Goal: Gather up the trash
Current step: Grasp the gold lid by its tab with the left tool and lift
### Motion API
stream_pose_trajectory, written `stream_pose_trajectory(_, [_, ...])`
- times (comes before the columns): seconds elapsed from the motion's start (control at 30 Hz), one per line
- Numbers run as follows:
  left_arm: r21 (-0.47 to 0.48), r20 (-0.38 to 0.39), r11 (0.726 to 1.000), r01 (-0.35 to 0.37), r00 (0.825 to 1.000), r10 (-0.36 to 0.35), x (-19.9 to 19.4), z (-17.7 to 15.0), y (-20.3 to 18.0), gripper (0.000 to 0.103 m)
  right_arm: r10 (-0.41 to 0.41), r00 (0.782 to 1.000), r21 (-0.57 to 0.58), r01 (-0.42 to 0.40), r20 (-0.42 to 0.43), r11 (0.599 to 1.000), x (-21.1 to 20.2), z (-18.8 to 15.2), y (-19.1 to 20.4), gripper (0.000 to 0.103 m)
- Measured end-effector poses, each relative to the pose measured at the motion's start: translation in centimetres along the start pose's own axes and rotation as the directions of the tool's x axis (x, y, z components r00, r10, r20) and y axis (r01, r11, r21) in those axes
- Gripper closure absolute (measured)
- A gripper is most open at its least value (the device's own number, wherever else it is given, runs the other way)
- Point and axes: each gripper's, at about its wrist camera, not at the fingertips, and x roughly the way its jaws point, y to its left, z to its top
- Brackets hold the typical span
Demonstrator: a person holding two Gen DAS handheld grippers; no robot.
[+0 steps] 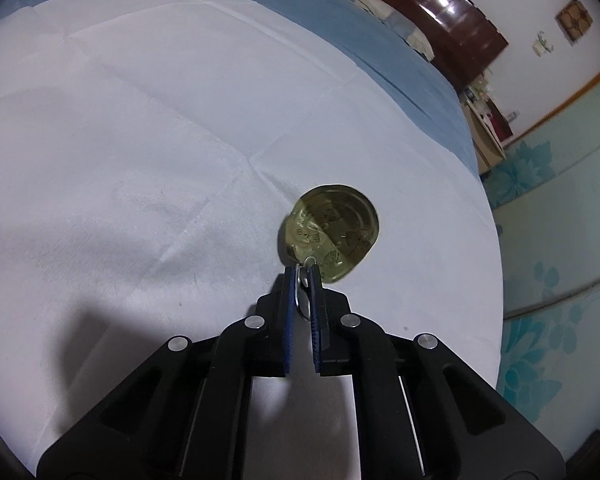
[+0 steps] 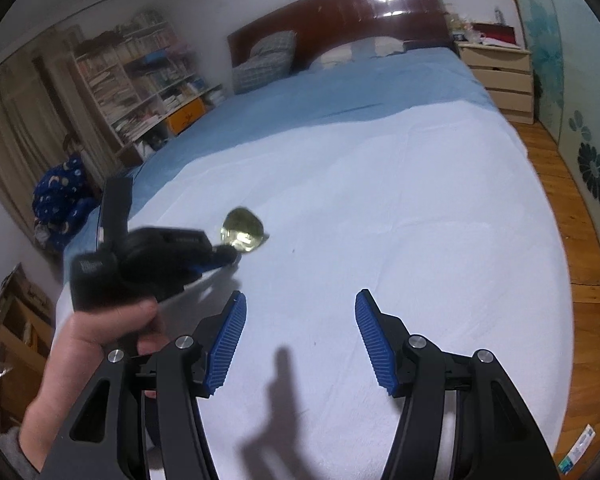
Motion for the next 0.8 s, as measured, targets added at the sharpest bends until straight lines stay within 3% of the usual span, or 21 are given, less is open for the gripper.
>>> stream_pose_trajectory(0.23, [0.112, -0.092, 0.991, 0.069, 0.994, -0.059, -3.0, -2.7, 0.1, 0.101, 0.04, 0.999, 0.007, -0.04, -0.001, 0.999, 1.3, 0.9, -0.5, 0.049])
stream_pose_trajectory(0.53, [0.072, -0.116, 0.986, 0.152, 0.983, -0.143, -5.6, -3.7, 2.1, 0.102, 0.133, 0.991, 0.002, -0.133, 0.01, 0.991, 3.2, 2.5, -0.2, 0.048])
stream_pose_trajectory(0.6, [0.068, -0.148, 0.978, 0.197, 0.972, -0.185, -6.1, -3.7, 1.6, 0.102, 0.17, 0.985, 0.002, -0.17, 0.022, 0.985, 3.2, 2.5, -0.5, 0.047])
stream_pose_trajectory(0.73, [0.027, -0.304, 0.947, 0.321, 0.905, -0.298, -5.0, -4.7, 1.5, 0.102, 0.255, 0.966, -0.008, -0.255, 0.044, 0.967, 3.3, 2.6, -0.8, 0.047])
stream_pose_trajectory(0.8, [0.003, -0.337, 0.947, 0.323, 0.892, -0.303, -4.0, -5.2, 1.9, 0.102, 0.27, 0.963, -0.004, -0.27, 0.02, 0.963, 3.8, 2.5, -0.9, 0.047])
